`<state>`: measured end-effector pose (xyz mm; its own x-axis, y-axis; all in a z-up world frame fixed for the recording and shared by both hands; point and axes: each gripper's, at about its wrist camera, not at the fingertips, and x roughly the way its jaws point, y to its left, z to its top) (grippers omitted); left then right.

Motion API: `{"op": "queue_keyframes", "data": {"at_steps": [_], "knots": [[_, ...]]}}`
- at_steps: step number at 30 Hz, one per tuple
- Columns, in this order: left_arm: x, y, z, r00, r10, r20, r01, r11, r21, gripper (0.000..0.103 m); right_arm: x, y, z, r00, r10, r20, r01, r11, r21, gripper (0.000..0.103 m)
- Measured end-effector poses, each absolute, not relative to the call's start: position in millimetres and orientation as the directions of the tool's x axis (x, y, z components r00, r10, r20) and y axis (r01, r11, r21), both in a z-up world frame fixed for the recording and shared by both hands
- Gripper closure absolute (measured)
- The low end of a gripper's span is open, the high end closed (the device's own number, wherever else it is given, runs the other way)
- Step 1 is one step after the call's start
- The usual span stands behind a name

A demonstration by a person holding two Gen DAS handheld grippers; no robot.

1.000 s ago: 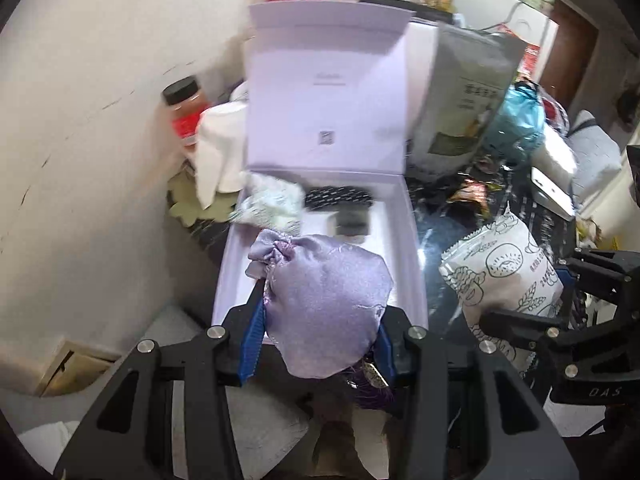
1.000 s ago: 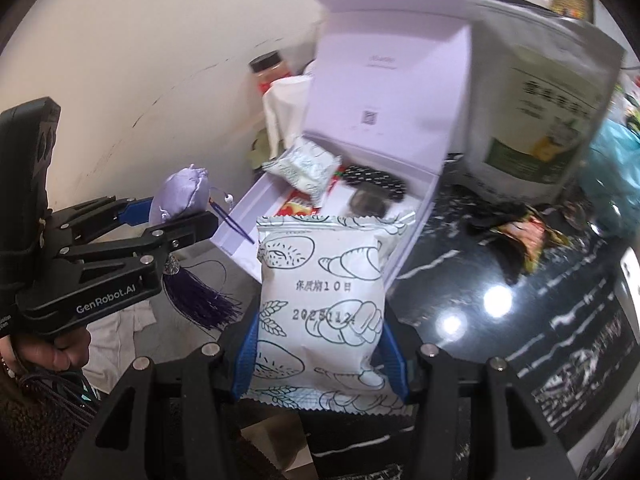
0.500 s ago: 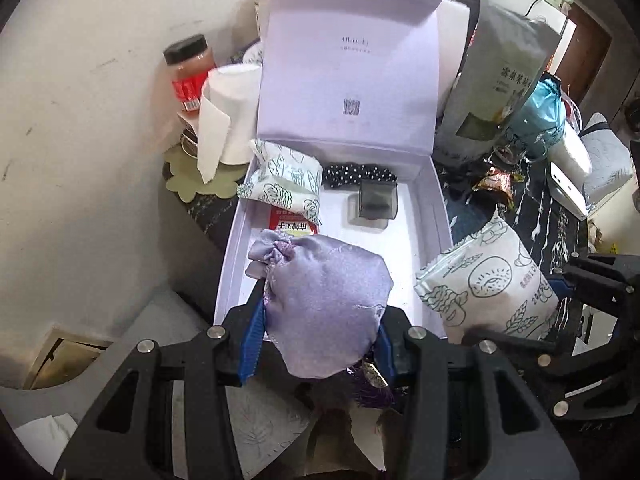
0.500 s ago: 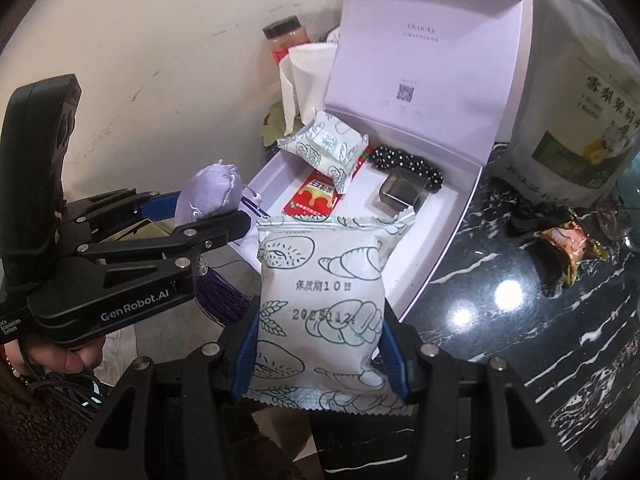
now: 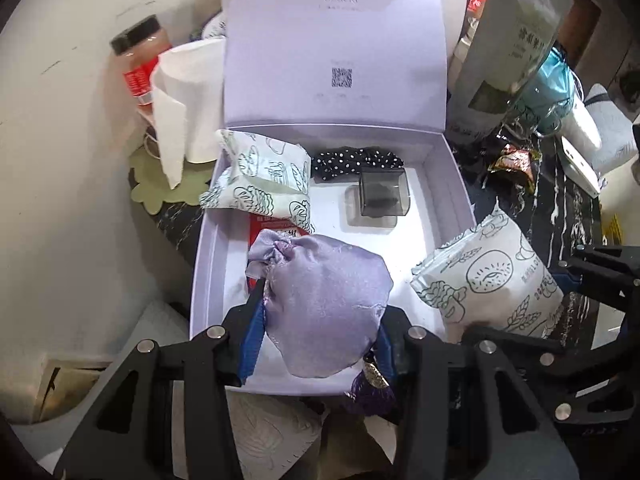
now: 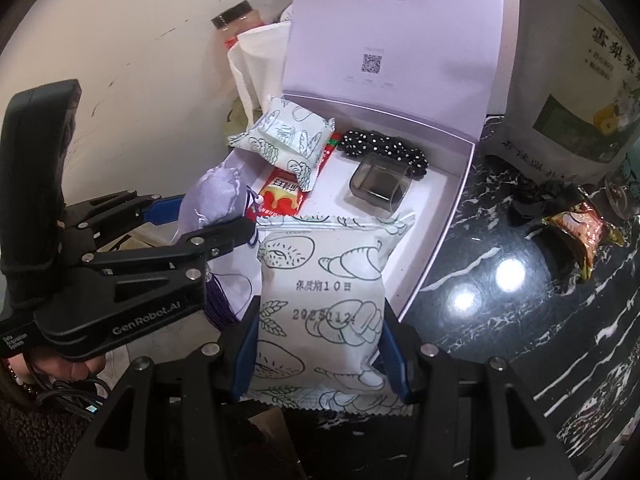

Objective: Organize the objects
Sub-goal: 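Lower the lavender pouch and white snack packet into the box with both grippers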

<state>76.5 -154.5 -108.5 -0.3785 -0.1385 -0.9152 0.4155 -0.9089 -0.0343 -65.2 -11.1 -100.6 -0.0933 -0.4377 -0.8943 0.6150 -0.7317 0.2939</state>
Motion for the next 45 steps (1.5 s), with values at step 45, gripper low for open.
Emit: {"op": "queue_keyframes", "data": {"at_steps": [45], "knots": [[27, -204, -192, -0.292, -0.180, -0.939, 0.358, -0.931, 0.067, 0.054, -99, -71, -163, -0.074, -0.302, -0.950, 0.713, -0.682, 0.161, 0.049]]}}
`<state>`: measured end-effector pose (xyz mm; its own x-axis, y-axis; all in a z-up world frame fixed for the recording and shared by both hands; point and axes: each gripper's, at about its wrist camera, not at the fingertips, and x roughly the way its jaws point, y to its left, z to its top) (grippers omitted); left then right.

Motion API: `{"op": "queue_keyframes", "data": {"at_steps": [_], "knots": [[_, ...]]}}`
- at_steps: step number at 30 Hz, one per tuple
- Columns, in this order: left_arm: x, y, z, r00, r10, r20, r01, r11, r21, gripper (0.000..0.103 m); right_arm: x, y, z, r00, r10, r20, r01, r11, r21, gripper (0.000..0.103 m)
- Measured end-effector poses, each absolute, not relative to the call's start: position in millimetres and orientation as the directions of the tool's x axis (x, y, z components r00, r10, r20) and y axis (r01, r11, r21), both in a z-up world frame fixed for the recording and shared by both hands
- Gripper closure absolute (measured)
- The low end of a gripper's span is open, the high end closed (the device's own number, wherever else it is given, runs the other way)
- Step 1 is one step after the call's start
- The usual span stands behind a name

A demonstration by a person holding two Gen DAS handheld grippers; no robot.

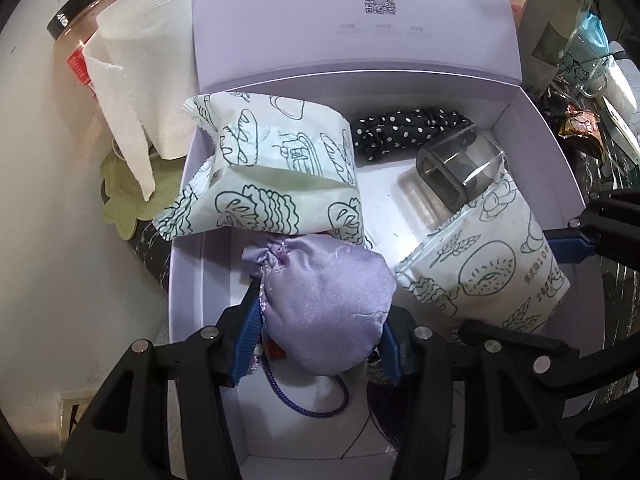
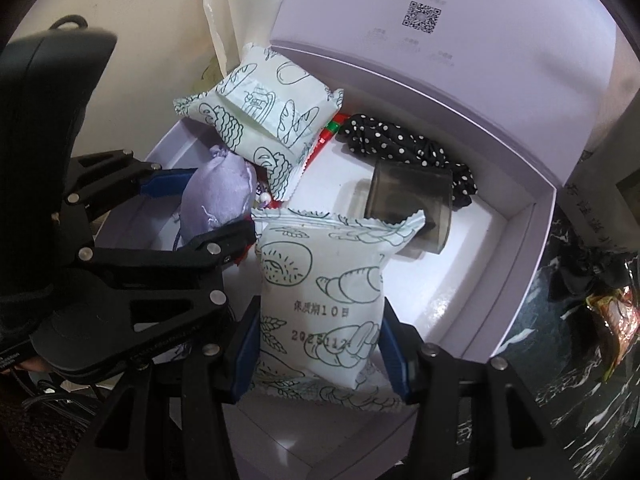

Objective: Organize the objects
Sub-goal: 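Lower the lavender pouch and white snack packet into the box with both grippers, then open both grippers to release the pouch and packet in the box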

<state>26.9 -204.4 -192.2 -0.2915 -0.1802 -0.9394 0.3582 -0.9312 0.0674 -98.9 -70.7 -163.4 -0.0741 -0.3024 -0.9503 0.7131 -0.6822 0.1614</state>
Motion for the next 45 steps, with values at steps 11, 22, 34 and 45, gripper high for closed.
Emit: {"op": "queue_keyframes", "data": {"at_steps": [11, 22, 34, 45], "knots": [[22, -209, -185, -0.269, -0.195, -0.943, 0.359, -0.929, 0.090, 0.049, -92, -64, -148, -0.139, -0.310, -0.940, 0.712, -0.691, 0.123, 0.043], [32, -221, -153, -0.322, -0.230, -0.919, 0.410, -0.908, 0.084, 0.022, -87, -51, -131, -0.187, -0.370, -0.910, 0.688, -0.711, 0.148, 0.043], [59, -199, -106, -0.433, -0.231, -0.871, 0.450, -0.893, 0.013, 0.034, -81, -39, -126, -0.182, -0.398, -0.899, 0.685, -0.707, 0.174, 0.085], [76, -192, -118, -0.448, -0.140, -0.883, 0.412, -0.909, -0.065, 0.063, -78, -40, -116, -0.175, -0.423, -0.889, 0.689, -0.697, 0.196, 0.084]]}}
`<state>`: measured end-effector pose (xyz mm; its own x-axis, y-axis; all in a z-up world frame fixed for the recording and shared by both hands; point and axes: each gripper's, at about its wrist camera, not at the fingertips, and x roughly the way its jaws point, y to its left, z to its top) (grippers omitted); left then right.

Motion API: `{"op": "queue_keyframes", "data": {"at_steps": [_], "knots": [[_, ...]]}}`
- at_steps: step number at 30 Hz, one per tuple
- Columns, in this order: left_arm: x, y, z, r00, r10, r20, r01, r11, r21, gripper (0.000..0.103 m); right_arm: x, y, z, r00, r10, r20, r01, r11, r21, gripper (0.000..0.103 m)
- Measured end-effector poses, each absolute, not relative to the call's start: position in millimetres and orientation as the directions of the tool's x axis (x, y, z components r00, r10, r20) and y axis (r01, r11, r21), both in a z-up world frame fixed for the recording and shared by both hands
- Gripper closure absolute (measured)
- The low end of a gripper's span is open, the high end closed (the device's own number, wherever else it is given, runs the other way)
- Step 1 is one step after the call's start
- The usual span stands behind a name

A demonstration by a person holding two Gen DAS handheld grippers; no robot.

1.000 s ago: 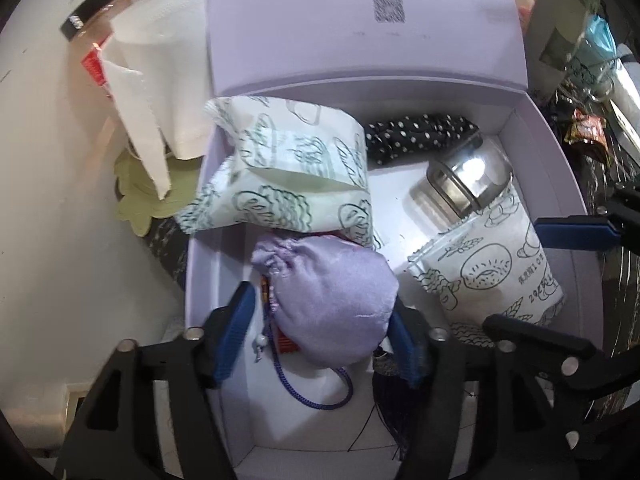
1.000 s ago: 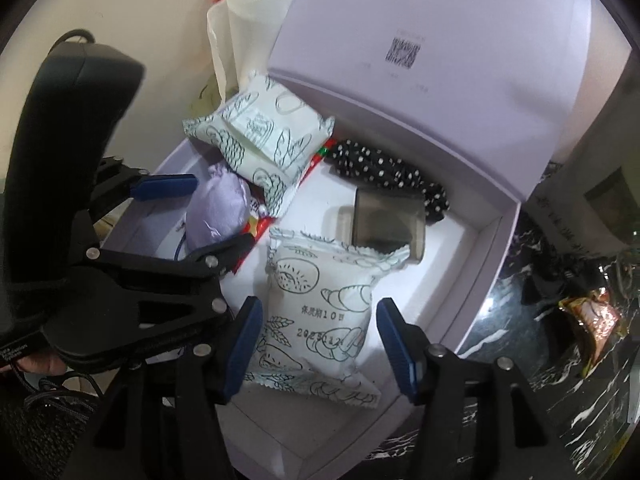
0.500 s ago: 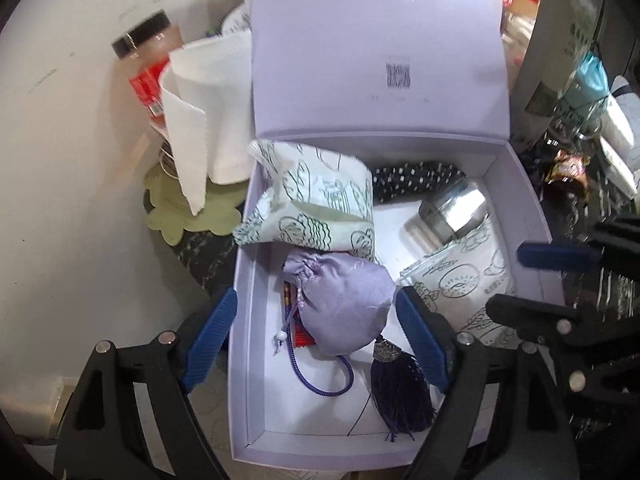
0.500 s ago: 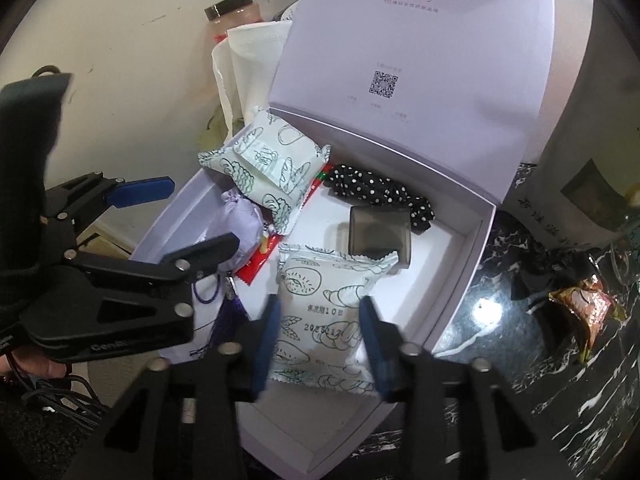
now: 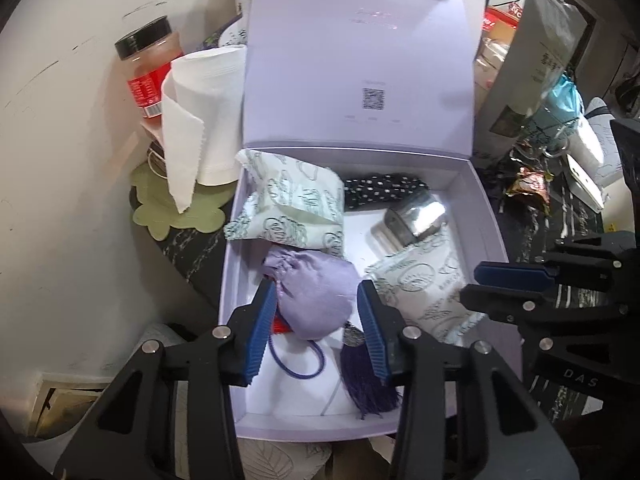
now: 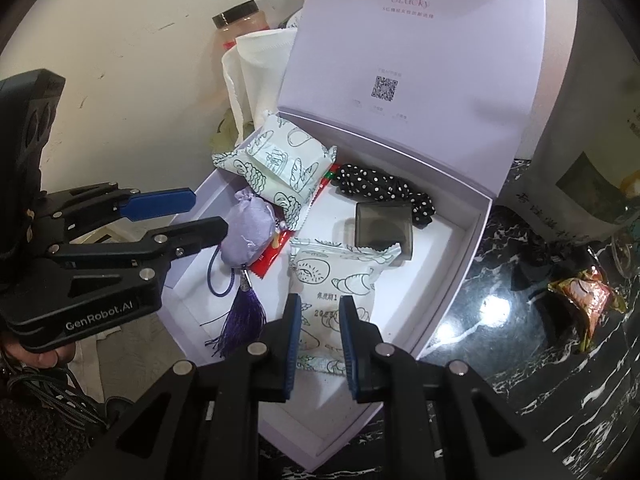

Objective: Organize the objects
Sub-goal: 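Open both grippers to release the pouch and packet in the box, then withdraw both grippers from the box toward the black scrunchie and red-gold snack bag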

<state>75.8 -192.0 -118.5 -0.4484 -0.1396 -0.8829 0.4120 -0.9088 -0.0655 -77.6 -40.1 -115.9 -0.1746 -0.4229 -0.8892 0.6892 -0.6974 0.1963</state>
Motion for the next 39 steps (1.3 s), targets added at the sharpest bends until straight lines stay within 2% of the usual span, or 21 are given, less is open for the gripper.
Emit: {"op": "queue_keyframes", "data": {"at_steps": [15, 32, 33, 35, 36, 37, 39], "knots": [[60, -139, -87, -0.463, -0.116, -0.879, 0.363, -0.929, -0.069, 0.062, -70, 33, -76, -0.226, -0.421, -0.878, 0.633, -0.749, 0.196, 0.084], [26, -20, -69, -0.471, -0.046, -0.881, 0.263, -0.960, -0.090, 0.061, -49, 159, -51, -0.328, -0.349, -0.878, 0.535, -0.835, 0.132, 0.082], [24, -12, -68, -0.470, -0.046, -0.882, 0.258, -0.962, -0.088, 0.061, -48, 165, -51, -0.330, -0.346, -0.878, 0.531, -0.837, 0.130, 0.080], [20, 3, -67, -0.465, -0.052, -0.884, 0.250, -0.965, -0.075, 0.054, -47, 178, -51, -0.333, -0.341, -0.879, 0.526, -0.841, 0.127, 0.068], [19, 10, -66, -0.466, -0.060, -0.883, 0.249, -0.966, -0.065, 0.052, -46, 183, -50, -0.336, -0.340, -0.878, 0.524, -0.843, 0.126, 0.057], [17, 18, -65, -0.466, -0.073, -0.882, 0.248, -0.967, -0.052, 0.046, -45, 190, -49, -0.343, -0.341, -0.875, 0.520, -0.845, 0.125, 0.050], [14, 31, -63, -0.468, -0.101, -0.878, 0.249, -0.968, -0.021, 0.039, -44, 203, -48, -0.358, -0.343, -0.868, 0.516, -0.848, 0.122, 0.048]]}}
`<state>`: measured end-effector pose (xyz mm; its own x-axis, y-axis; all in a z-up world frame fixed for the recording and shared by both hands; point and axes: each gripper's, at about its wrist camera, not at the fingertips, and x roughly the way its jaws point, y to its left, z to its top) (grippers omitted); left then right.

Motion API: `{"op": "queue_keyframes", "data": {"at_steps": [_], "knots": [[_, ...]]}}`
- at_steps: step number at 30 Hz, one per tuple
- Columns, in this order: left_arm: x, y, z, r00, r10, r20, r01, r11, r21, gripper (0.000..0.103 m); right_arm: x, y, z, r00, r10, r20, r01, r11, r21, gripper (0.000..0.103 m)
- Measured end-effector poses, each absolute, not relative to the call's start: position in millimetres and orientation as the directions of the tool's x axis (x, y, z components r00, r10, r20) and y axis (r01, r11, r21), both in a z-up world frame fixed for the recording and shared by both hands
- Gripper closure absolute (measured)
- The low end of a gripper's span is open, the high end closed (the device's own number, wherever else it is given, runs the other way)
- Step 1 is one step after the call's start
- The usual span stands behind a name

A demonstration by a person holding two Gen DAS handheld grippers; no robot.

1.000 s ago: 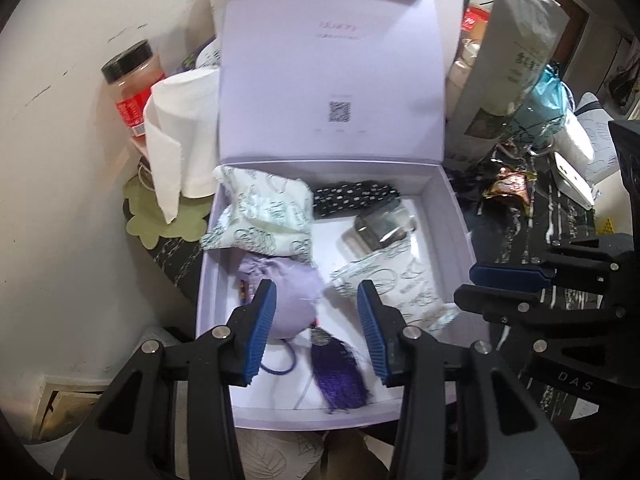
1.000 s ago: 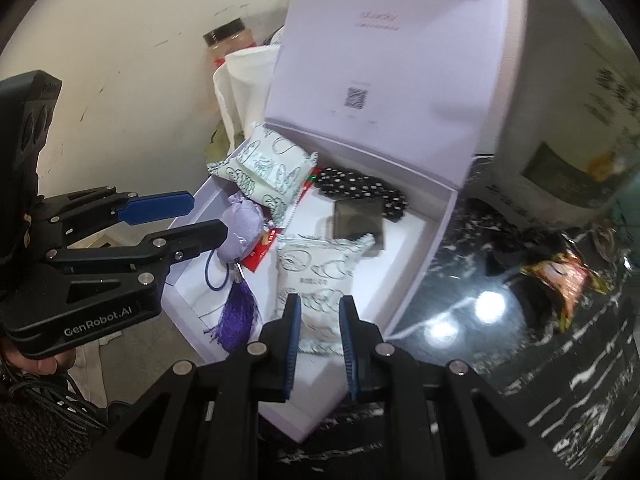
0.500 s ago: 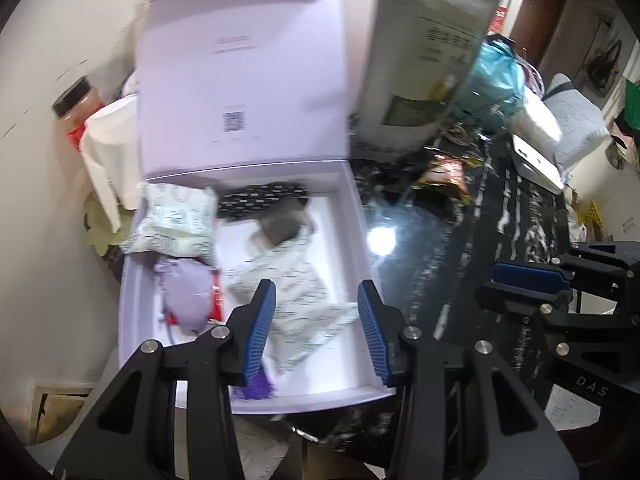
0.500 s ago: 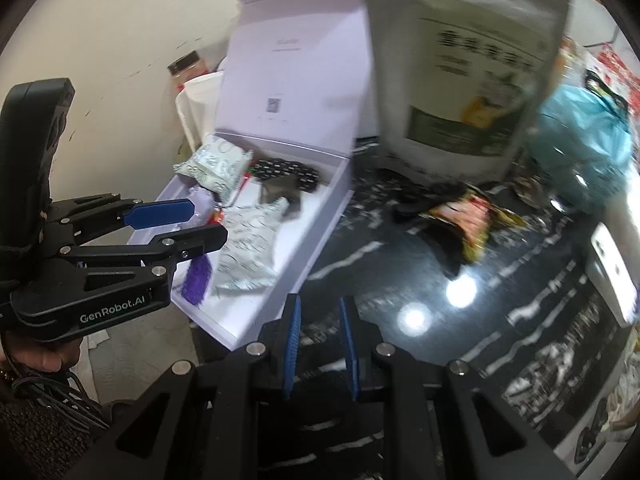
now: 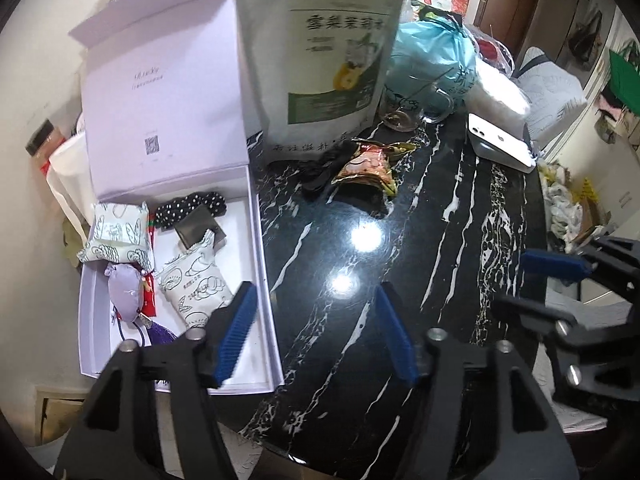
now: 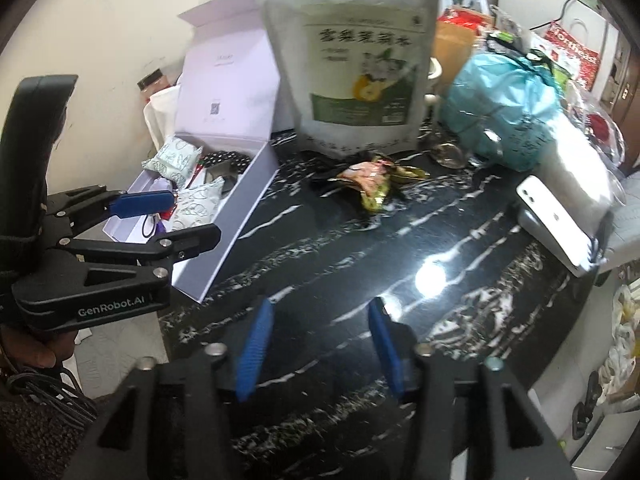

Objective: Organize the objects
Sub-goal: 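Withdraw both grippers from the box toward the black scrunchie and red-gold snack bag, then grasp the black scrunchie with the left gripper while the right gripper grasps the red-gold snack bag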

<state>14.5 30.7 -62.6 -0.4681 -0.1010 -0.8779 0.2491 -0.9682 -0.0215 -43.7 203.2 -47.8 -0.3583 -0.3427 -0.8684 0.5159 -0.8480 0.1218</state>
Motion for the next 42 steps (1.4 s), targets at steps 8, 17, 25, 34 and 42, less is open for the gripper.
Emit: {"op": "queue_keyframes", "data": {"at_steps": [8, 17, 25, 34, 42], "knots": [[-3, 60, -67, -0.469, -0.134, -0.873, 0.277, -0.961, -0.001, 0.036, -54, 242, -47, -0.379, -0.348, -0.858, 0.483, -0.865, 0.138, 0.047], [-52, 47, -79, -0.489, -0.136, -0.861, 0.218, -0.975, 0.029, 0.036, -98, 250, -60, -0.405, -0.349, -0.845, 0.362, -0.910, 0.203, 0.047], [-104, 15, -99, -0.512, -0.112, -0.852, 0.157, -0.987, 0.035, 0.037, -148, 235, -79, -0.416, -0.362, -0.834, 0.298, -0.921, 0.251, 0.047], [-145, -12, -128, -0.484, -0.028, -0.875, 0.108, -0.994, -0.029, 0.048, -197, 219, -111, -0.372, -0.421, -0.827, 0.227, -0.905, 0.359, 0.047], [-159, -29, -151, -0.445, 0.020, -0.895, 0.071, -0.996, -0.057, 0.048, -227, 205, -133, -0.331, -0.461, -0.823, 0.162, -0.887, 0.432, 0.047]]}}
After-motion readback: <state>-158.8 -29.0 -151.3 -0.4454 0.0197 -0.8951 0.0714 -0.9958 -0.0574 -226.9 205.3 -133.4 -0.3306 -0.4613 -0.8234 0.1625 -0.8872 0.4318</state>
